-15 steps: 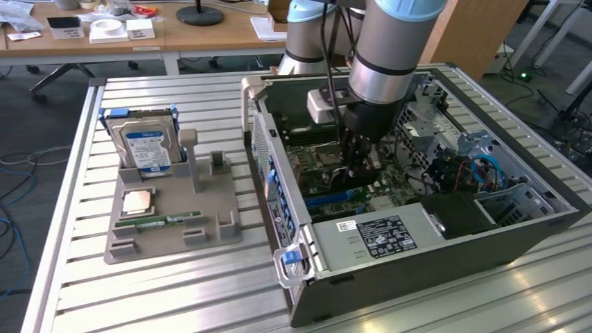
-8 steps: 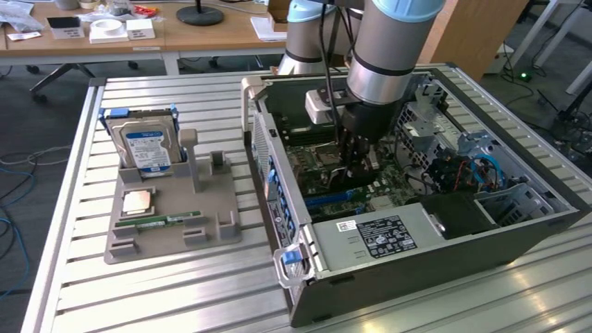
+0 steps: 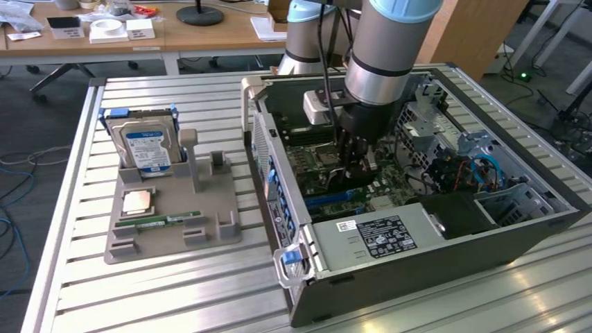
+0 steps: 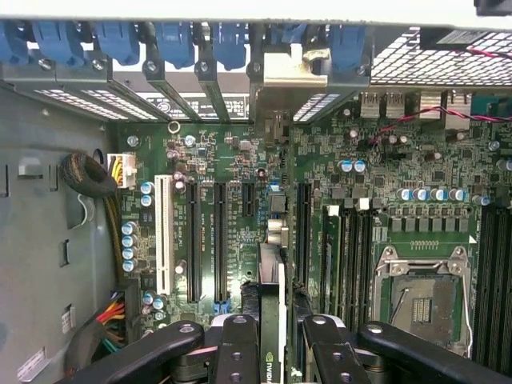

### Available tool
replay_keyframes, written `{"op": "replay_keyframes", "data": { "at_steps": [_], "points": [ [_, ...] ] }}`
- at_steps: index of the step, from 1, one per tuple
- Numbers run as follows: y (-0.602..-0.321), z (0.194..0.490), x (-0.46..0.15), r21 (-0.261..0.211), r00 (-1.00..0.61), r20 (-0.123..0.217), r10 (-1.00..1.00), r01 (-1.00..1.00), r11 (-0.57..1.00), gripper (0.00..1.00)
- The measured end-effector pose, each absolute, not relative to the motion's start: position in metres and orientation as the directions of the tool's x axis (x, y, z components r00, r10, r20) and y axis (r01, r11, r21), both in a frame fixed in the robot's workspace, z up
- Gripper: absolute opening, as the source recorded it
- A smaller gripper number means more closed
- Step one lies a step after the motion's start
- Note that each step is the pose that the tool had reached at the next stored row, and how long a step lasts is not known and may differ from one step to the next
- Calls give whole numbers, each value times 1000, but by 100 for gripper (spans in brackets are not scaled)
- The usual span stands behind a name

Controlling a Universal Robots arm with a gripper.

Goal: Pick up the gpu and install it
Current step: 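Insert the gpu into the slot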

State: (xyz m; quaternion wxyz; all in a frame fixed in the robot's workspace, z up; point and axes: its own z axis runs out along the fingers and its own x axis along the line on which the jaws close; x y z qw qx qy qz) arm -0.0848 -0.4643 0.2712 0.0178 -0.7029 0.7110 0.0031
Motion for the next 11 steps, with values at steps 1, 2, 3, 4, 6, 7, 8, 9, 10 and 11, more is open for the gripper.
{"op": "replay_keyframes", "data": {
  "at_steps": [1, 2, 3, 4, 6, 7, 8, 9, 10, 11],
  "points": [
    [-464, 271, -85, -21, -11, -30, -1000, -1000, 12, 26],
    [-464, 271, -85, -21, -11, -30, -999, -1000, 12, 26],
    [-464, 271, -86, -21, -11, -30, -999, -1000, 12, 26],
    [-464, 271, -86, -21, -11, -30, -999, -1000, 12, 26],
    [-464, 271, -87, -21, -11, -30, -1000, -1000, 12, 26],
    [-464, 271, -87, -21, -11, -30, -1000, -1000, 12, 26],
    [-464, 271, -88, -21, -11, -30, -999, -1000, 12, 26],
    [-464, 271, -88, -21, -11, -30, -999, -1000, 12, 26],
    [-464, 271, -88, -21, -11, -30, -1000, -1000, 12, 26],
    [-464, 271, -89, -21, -11, -30, -1000, -1000, 12, 26]
  ]
}}
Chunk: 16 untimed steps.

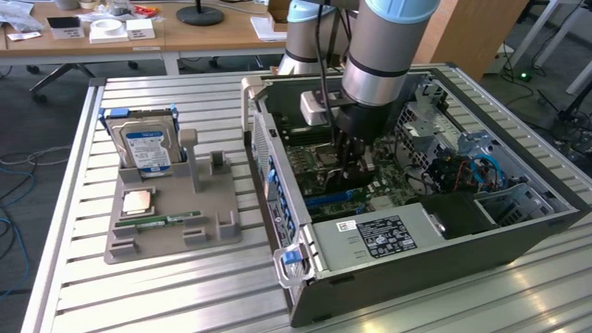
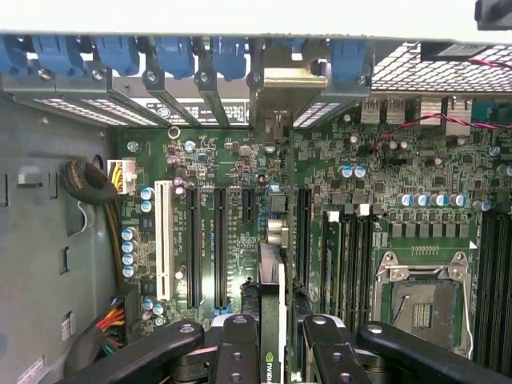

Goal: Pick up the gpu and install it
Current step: 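Insert the gpu into the slot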

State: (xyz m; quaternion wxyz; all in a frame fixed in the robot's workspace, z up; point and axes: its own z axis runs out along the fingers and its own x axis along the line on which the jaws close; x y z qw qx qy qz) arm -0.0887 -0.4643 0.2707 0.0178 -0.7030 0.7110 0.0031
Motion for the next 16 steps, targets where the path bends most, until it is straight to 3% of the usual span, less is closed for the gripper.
{"op": "replay_keyframes", "data": {
  "at_steps": [16],
  "points": [
    [-464, 260, -91, -21, -11, -30, -999, -1000, 12, 26]
  ]
}}
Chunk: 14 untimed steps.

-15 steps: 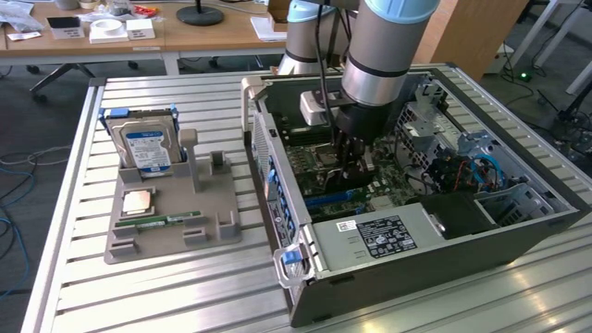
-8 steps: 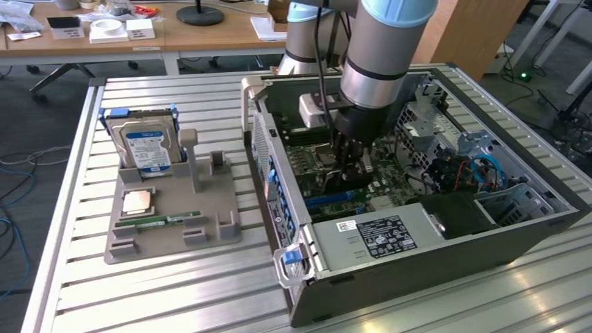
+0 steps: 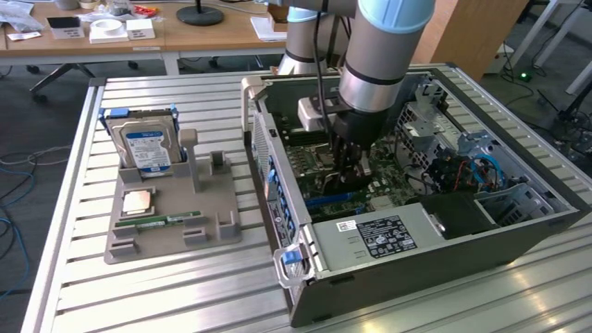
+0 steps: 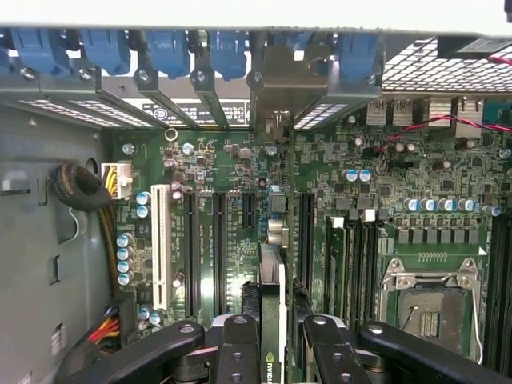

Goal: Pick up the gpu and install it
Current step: 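Insert the gpu into the slot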

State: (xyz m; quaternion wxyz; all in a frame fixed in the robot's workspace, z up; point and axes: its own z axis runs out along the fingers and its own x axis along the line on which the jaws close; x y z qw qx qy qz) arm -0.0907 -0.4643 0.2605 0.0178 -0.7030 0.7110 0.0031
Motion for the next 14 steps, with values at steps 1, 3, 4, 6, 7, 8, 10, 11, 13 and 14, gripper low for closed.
{"op": "replay_keyframes", "data": {
  "at_steps": [1, 3, 4, 6, 7, 8, 10, 11, 13, 14],
  "points": [
    [-464, 260, -91, -21, -11, -30, -999, -1000, 12, 26],
    [-464, 259, -91, -21, -11, -30, -1000, -1000, 12, 26],
    [-464, 259, -91, -21, -11, -29, -1000, -1000, 12, 26],
    [-464, 259, -91, -20, -11, -29, -1000, -1000, 12, 26],
    [-464, 259, -91, -21, -11, -30, -999, -1000, 12, 26],
    [-464, 258, -91, -21, -11, -30, -999, -1000, 12, 26],
    [-464, 257, -91, -21, -11, -30, -999, -1000, 12, 26],
    [-464, 256, -91, -21, -11, -30, -999, -1000, 12, 26],
    [-464, 255, -91, -21, -11, -30, -1000, -1000, 12, 26],
    [-464, 255, -91, -21, -11, -30, -999, -1000, 12, 26]
  ]
}}
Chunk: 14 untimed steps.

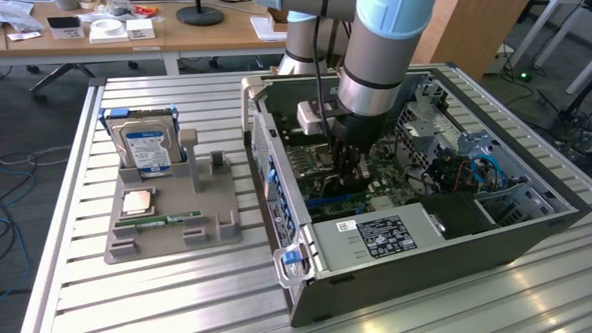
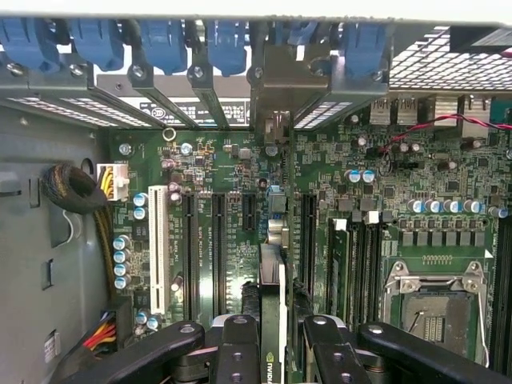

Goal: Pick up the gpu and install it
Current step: 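Insert the gpu into the slot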

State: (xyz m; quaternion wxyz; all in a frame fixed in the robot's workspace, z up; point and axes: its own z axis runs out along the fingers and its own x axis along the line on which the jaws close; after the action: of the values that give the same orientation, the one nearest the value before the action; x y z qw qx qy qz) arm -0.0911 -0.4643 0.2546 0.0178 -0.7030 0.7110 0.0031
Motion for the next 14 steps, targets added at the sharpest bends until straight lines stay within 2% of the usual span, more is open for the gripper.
{"op": "replay_keyframes", "data": {
  "at_steps": [14],
  "points": [
    [-464, 250, -92, -21, -11, -30, -1000, -1000, 12, 26]
  ]
}}
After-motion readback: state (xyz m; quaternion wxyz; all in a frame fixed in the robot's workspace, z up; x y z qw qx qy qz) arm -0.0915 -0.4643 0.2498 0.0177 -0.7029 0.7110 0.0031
